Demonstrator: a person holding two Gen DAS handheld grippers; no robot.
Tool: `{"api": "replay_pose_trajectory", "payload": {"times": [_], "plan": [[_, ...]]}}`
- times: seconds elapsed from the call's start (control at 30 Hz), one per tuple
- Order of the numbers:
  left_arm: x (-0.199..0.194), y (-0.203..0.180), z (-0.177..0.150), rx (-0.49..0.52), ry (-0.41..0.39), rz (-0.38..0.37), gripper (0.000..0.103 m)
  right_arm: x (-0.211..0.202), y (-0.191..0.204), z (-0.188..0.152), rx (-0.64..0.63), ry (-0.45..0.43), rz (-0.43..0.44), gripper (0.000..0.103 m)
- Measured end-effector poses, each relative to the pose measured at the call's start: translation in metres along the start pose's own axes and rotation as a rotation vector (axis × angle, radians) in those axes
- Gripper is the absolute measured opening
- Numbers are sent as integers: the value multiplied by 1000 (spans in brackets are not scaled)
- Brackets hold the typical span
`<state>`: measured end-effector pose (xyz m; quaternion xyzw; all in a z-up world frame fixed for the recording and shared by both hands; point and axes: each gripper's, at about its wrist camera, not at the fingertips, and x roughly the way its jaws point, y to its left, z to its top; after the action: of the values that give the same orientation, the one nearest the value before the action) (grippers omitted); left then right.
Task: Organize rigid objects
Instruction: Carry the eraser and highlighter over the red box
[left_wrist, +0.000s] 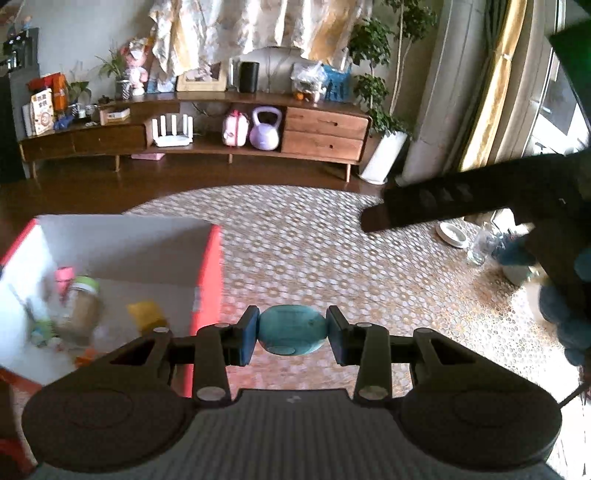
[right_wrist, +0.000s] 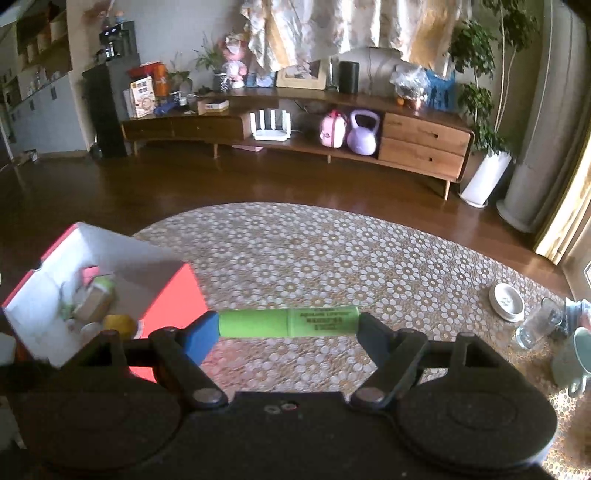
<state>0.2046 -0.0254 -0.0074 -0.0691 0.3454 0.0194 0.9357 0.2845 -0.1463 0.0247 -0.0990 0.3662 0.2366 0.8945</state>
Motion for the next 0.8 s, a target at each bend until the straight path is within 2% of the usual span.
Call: {"api": "replay_pose_trajectory", "payload": {"times": [0.23, 0.47, 0.63, 0.8], "plan": [[-38, 66, 11, 3, -6, 31, 39, -15, 49, -3, -49, -21, 19, 80], [-50, 143, 27, 0, 20, 102, 39, -12, 99, -6, -108, -39, 55, 80], [-39, 185, 38, 3, 51, 119, 39, -2, 132, -10, -193, -57, 84, 80], [-7, 206, 43, 38, 105, 141, 39, 25, 159, -16, -227, -26, 111, 80]]}}
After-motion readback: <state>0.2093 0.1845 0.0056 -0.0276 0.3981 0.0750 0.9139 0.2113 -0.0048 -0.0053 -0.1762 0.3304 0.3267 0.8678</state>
